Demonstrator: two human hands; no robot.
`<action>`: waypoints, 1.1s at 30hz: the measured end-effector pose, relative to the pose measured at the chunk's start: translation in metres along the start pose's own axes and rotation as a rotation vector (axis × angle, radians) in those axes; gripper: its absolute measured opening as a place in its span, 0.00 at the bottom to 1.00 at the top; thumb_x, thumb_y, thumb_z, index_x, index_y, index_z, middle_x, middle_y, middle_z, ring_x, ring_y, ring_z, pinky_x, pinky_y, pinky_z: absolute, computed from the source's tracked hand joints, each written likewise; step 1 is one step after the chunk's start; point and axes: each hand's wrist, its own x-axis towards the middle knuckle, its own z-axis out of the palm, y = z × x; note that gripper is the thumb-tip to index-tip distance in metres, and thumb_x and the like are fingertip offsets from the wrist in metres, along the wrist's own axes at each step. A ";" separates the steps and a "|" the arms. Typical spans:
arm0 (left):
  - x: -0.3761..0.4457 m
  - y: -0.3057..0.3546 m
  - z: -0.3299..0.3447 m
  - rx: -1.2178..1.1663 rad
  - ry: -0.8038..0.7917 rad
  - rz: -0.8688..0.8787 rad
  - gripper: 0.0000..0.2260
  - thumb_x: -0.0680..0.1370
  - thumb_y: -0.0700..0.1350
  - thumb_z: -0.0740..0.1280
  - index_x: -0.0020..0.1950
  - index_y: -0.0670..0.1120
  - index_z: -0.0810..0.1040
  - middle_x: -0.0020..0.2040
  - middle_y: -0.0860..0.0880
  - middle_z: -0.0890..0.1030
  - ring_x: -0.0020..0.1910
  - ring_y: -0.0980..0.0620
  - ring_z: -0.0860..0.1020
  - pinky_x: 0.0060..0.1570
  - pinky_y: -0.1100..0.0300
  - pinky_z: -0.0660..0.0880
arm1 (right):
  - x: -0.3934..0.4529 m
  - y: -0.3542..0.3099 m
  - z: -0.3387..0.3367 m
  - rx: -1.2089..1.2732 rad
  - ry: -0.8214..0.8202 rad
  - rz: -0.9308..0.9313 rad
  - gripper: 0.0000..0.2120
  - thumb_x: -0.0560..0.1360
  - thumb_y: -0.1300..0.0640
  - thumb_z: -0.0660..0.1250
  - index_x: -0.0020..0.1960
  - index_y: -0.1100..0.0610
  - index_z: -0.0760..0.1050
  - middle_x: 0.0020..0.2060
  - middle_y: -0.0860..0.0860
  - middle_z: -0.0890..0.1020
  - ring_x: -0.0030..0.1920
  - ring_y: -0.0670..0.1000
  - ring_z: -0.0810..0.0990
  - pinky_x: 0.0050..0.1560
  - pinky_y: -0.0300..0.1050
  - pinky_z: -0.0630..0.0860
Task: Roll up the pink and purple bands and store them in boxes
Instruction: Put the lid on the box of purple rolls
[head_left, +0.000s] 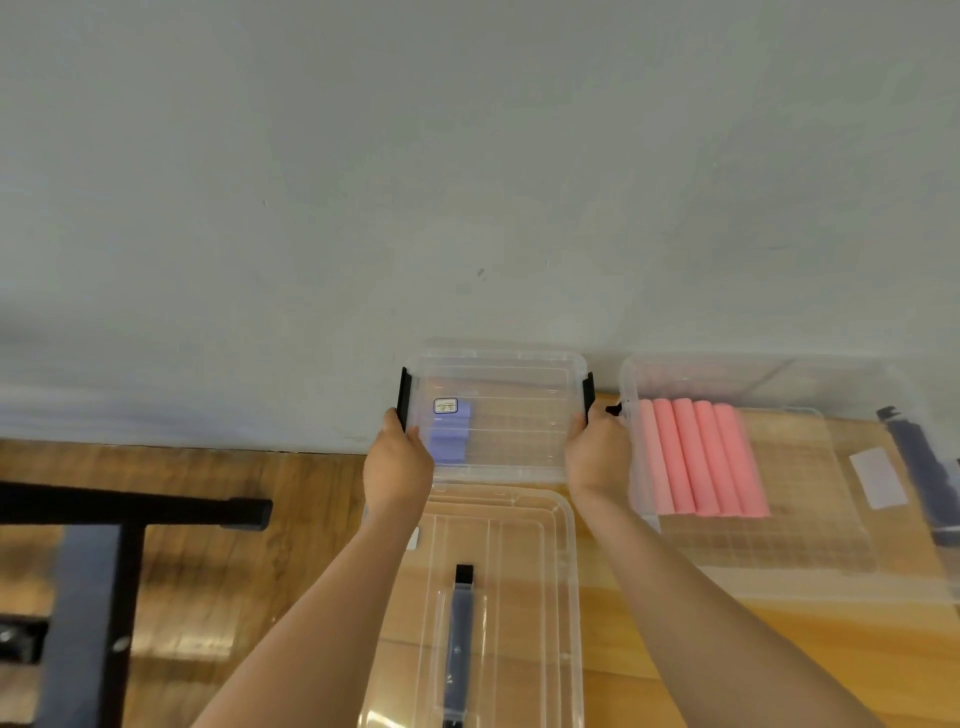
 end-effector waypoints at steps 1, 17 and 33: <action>0.001 -0.001 0.000 -0.009 -0.036 0.005 0.18 0.82 0.44 0.52 0.72 0.41 0.59 0.55 0.40 0.77 0.48 0.42 0.77 0.39 0.56 0.72 | -0.002 0.002 0.001 0.004 -0.017 -0.007 0.13 0.80 0.60 0.54 0.57 0.67 0.72 0.44 0.60 0.80 0.43 0.57 0.78 0.36 0.41 0.64; -0.165 -0.114 0.029 0.556 -0.551 0.107 0.34 0.79 0.61 0.45 0.65 0.47 0.22 0.69 0.47 0.25 0.70 0.46 0.29 0.71 0.45 0.36 | -0.162 0.096 0.024 -0.072 -0.406 -0.046 0.31 0.80 0.51 0.54 0.76 0.55 0.40 0.76 0.52 0.45 0.75 0.50 0.44 0.74 0.46 0.50; -0.251 -0.112 0.067 0.606 -0.663 0.146 0.40 0.74 0.68 0.54 0.74 0.54 0.33 0.72 0.41 0.28 0.72 0.39 0.31 0.71 0.46 0.40 | -0.196 0.124 -0.005 0.554 -0.574 0.384 0.36 0.76 0.65 0.64 0.76 0.54 0.47 0.68 0.53 0.68 0.64 0.51 0.69 0.60 0.42 0.70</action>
